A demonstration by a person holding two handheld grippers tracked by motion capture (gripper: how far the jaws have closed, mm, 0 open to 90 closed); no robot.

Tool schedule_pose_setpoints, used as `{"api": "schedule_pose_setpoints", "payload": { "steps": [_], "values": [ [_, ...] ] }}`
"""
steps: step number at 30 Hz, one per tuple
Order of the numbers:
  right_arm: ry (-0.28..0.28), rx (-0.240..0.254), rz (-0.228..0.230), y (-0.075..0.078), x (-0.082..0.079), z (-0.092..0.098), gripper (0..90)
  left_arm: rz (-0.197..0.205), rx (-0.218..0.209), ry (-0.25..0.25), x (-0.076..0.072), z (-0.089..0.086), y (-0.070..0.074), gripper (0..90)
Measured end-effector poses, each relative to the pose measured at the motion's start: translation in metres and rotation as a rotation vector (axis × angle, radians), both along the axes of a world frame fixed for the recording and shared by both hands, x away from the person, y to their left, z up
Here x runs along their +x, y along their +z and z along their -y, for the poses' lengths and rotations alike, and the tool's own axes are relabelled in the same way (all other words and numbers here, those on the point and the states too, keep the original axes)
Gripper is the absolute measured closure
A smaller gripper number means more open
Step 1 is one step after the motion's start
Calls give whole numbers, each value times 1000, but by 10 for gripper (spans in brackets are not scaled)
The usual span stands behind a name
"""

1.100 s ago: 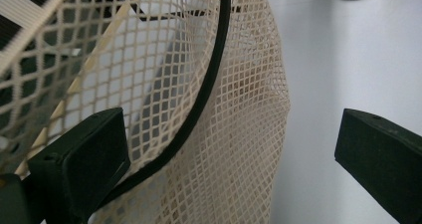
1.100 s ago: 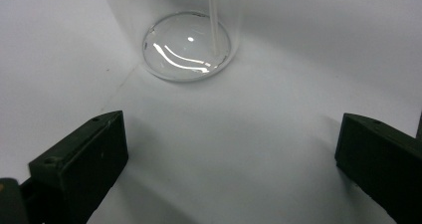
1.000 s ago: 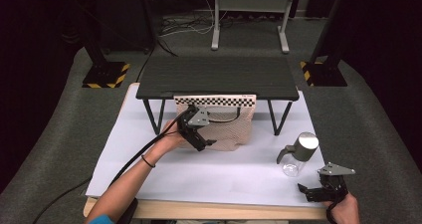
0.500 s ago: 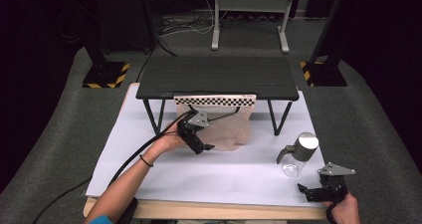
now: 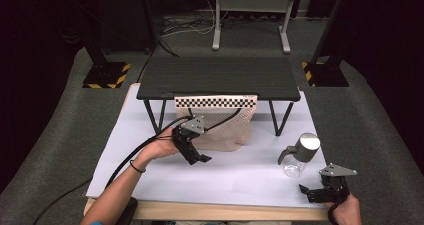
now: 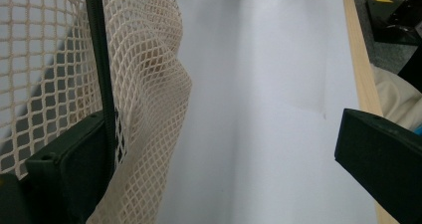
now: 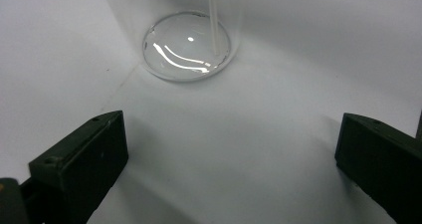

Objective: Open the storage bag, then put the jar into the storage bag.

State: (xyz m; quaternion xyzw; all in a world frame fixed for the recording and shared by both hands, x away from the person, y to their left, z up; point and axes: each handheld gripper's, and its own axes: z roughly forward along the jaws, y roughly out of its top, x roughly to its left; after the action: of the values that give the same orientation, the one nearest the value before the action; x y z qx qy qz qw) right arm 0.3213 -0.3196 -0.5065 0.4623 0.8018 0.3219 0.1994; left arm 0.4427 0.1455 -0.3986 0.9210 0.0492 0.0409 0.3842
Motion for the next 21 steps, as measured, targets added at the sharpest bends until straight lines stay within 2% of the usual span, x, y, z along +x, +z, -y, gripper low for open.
{"api": "schedule_pose_setpoints", "payload": {
  "steps": [21],
  "values": [
    [-1, 0, -1, 0, 0, 0, 0, 12, -6, -6, -2, -1, 0, 0]
  ]
}}
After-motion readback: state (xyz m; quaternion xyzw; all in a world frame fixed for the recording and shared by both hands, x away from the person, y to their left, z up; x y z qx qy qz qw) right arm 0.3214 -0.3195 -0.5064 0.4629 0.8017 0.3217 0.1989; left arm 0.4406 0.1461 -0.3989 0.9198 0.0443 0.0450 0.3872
